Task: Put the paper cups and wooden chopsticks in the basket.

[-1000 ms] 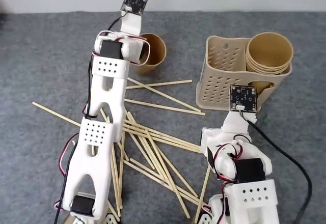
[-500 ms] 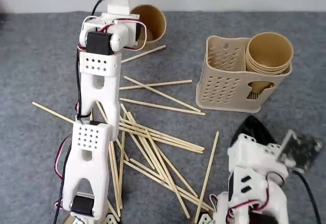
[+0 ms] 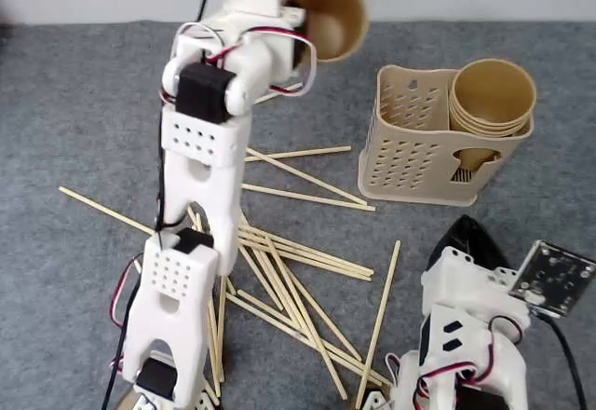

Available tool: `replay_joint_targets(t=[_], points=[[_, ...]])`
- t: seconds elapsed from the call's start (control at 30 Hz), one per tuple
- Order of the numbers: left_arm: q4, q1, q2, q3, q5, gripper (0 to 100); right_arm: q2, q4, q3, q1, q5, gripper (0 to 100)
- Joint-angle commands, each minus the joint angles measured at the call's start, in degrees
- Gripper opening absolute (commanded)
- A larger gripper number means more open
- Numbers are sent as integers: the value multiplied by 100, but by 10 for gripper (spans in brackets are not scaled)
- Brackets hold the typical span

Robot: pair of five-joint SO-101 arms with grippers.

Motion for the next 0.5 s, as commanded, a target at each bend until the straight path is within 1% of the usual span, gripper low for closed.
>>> replay_joint_targets(t=[0.0,0.1,0.27,0.37,0.47], points=[[-26,387,-607,-418,35,13,127,-22,-35,505,-53,9],[-35,624,-721,-418,35,13,127,-40,44,1007,-53,9],[-70,976,-730,-418,44,13,127,-154,53,1481,-53,9],[-88,1187,-721,-418,44,13,127,-321,53,1965,-62,9],[-281,1354,-712,-418,53,13,127,-435,62,2457,-70,9]])
